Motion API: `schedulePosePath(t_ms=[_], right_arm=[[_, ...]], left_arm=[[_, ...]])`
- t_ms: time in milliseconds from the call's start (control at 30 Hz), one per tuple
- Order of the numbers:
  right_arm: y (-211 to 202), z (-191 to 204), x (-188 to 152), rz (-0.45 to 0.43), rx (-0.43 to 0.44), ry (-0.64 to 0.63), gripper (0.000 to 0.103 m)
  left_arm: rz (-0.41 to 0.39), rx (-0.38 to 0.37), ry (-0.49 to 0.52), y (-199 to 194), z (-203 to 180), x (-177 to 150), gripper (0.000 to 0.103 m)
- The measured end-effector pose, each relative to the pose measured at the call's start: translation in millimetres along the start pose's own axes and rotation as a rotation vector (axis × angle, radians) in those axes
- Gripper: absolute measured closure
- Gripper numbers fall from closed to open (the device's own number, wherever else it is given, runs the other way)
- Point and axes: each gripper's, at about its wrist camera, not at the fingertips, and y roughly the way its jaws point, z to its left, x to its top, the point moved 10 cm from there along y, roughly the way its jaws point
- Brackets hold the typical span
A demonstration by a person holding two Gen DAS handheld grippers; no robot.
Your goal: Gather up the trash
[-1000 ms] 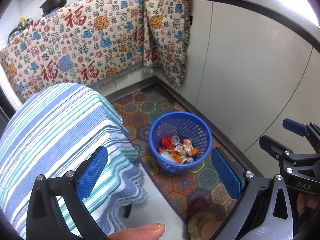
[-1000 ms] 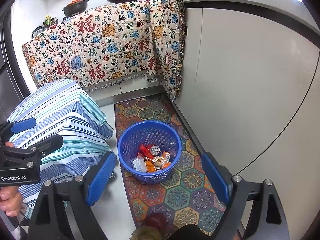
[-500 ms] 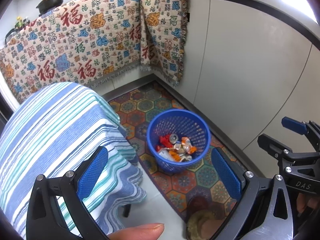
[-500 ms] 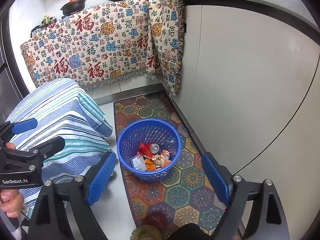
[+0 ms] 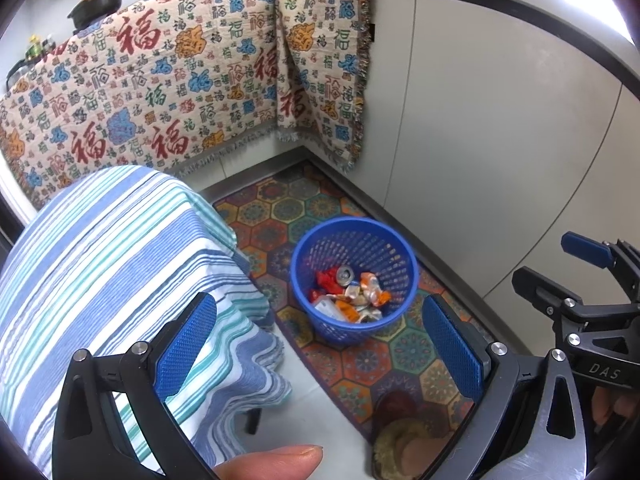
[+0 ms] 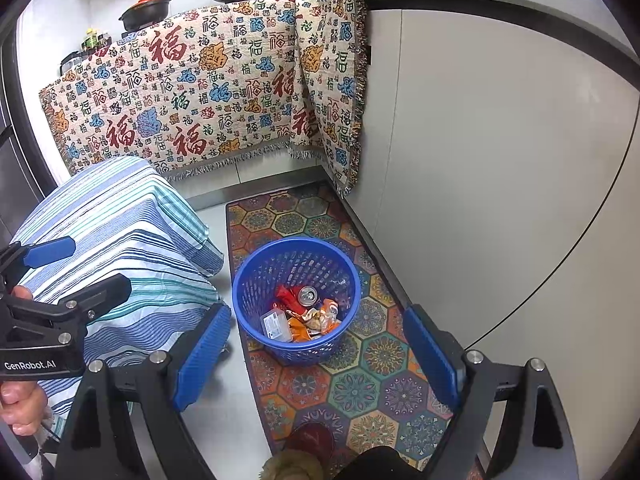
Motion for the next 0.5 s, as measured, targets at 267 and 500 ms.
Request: schedulePosePath(t_ms=[267,500], right_arm=[[1.0,-3.7,0.7,0.004,-0.003,0.003,0.013],[0.9,-4.8,0.4,0.005,-0.004,0.004,0.013]], left_arm=[[0.004,-0.006,0.005,0.1,-0.2,-1.2,0.001],[0.012,-0.013,0.019,1.5,0.2,-4.5,0.001]])
